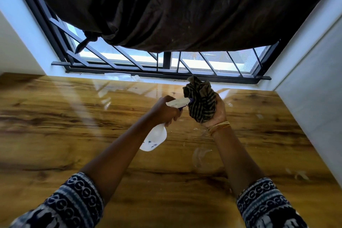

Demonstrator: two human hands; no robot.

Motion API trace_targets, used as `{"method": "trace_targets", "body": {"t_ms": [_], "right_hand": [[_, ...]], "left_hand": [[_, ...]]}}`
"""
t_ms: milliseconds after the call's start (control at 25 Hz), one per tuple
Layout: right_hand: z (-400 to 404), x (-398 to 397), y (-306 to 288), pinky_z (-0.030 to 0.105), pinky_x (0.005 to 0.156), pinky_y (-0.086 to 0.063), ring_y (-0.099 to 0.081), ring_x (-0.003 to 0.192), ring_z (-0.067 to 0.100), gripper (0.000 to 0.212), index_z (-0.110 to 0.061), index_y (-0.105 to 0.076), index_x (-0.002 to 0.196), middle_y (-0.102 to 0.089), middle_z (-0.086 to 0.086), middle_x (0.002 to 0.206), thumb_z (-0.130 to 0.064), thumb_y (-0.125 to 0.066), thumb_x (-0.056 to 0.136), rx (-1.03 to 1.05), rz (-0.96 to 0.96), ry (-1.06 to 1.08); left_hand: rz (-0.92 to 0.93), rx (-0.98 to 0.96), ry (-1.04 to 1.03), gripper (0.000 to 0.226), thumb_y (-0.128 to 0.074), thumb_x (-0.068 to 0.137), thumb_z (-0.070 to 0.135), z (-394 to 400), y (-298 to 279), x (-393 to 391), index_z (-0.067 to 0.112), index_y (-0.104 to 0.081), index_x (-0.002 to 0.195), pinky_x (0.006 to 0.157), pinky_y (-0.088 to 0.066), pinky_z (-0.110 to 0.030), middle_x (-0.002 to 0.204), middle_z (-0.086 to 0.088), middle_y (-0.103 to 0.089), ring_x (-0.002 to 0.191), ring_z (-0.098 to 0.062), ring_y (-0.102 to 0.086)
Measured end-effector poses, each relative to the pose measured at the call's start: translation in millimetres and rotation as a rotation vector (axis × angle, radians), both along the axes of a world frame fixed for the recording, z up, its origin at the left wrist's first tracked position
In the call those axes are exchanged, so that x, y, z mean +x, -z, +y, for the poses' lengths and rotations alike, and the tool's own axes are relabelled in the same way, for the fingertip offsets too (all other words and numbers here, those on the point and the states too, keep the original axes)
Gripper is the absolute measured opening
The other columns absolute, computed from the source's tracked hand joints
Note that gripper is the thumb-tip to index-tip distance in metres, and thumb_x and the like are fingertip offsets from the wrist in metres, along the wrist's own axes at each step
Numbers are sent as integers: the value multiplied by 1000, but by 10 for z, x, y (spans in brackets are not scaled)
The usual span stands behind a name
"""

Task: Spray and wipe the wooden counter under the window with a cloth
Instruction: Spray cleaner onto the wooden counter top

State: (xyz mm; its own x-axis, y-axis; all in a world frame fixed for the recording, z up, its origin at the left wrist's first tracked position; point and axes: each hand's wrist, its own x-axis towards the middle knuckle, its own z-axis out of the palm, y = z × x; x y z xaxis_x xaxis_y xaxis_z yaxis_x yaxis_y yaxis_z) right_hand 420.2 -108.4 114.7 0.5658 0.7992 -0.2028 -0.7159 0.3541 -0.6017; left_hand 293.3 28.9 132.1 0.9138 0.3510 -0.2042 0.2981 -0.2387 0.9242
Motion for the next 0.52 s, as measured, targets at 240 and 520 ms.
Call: {"method": "trace_targets", "body": {"t_ms": [240, 520], "right_hand": [[62, -67, -84, 40, 116, -30, -17, 148, 27, 56, -12, -20, 154, -13, 7, 162, -35, -31, 104, -2, -21, 27], [53, -35, -67, 40, 120, -21, -21, 147, 27, 57, -13, -20, 154, -14, 7, 161, -38, -30, 104, 5, -8, -2]], "left_hand": [[-9, -42, 33, 21, -65, 69, 6, 27, -26, -73, -1, -63, 89, 40, -43, -27, 77, -20, -65, 44, -18, -53], [-8, 17, 56, 4, -63, 80, 1, 40, -43, -98, 2, -65, 83, 37, -42, -23, 78, -23, -65, 40, -16, -53]]}}
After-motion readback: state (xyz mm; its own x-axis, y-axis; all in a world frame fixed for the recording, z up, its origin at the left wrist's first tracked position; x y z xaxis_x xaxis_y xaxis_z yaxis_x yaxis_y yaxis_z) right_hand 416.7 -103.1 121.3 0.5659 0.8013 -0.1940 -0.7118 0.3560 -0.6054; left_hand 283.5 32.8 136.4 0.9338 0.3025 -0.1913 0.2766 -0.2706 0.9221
